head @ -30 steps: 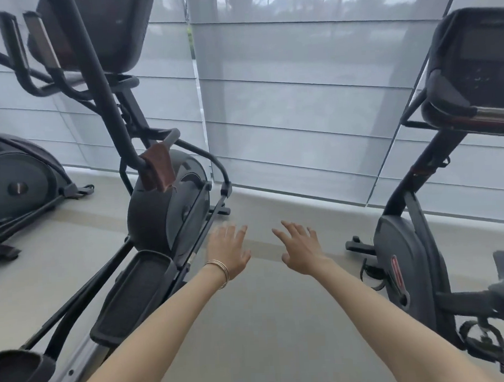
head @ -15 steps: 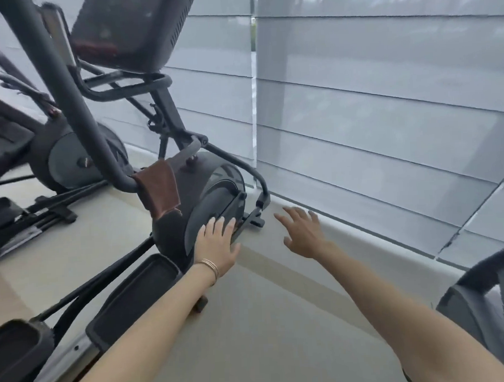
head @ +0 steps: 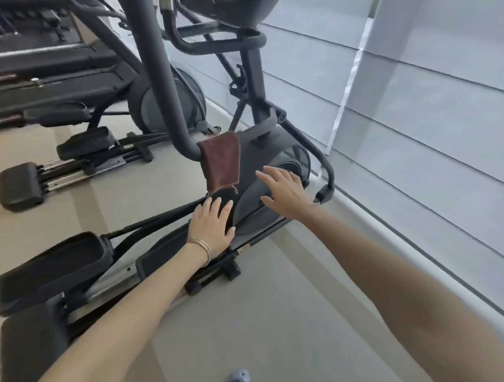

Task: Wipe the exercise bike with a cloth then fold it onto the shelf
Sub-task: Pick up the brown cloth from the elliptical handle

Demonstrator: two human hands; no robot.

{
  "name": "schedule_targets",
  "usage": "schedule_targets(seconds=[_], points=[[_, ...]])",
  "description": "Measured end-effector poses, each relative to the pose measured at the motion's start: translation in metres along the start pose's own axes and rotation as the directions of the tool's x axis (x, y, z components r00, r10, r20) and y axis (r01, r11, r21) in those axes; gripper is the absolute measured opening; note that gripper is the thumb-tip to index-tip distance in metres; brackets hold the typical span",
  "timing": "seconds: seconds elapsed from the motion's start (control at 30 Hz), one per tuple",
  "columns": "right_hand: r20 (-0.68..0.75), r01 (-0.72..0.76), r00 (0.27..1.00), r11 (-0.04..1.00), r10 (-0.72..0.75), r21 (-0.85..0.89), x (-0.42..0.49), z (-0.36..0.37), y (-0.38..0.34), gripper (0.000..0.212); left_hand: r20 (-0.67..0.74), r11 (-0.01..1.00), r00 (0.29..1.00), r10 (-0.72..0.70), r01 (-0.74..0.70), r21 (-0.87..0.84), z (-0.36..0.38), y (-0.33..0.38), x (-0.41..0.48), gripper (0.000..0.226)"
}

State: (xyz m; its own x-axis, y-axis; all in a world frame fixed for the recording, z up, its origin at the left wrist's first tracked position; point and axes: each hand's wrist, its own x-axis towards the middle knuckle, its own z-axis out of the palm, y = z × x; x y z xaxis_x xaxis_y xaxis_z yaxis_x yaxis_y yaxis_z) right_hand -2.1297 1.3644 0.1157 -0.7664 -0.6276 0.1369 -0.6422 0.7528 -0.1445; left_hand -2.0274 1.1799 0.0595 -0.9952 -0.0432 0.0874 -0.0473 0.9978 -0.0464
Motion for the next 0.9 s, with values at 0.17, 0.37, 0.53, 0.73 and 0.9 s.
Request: schedule_targets(seconds=[0.17,0.37,0.53,0.73,0.9], points=[[-0.034,0.071,0.997,0.997,-0.07,0.017,0.054,-0.012,-0.017,0.064,0.014,1.0,1.0,0.007,-0.007,0.027,0.007,-0.024,0.011,0.065],[-0.036,0.095,0.995,0.995,-0.094,0.013,0.108,-0.027,-0.031,0.071,-0.007,0.999,0.999,0.043,-0.043,0.03,0.01,-0.048,0.021,0.065],[0.026,0.101,0.995,0.995,-0.1,-0.02,0.135,-0.023,-0.035,0.079,-0.024,0.997,0.996,0.08,-0.08,0.019,0.009,-0.061,0.033,0.065],[-0.034,0.126,0.991,0.992,-0.126,-0.014,0.155,-0.014,-0.035,0.071,-0.032,0.994,0.994,0.108,-0.109,-0.005,0.014,-0.073,0.044,0.064],[-0.114,0.144,0.984,0.987,-0.135,0.074,0.155,-0.017,-0.031,0.053,-0.031,0.992,0.992,0.124,-0.125,-0.036,0.018,-0.073,0.05,0.064]])
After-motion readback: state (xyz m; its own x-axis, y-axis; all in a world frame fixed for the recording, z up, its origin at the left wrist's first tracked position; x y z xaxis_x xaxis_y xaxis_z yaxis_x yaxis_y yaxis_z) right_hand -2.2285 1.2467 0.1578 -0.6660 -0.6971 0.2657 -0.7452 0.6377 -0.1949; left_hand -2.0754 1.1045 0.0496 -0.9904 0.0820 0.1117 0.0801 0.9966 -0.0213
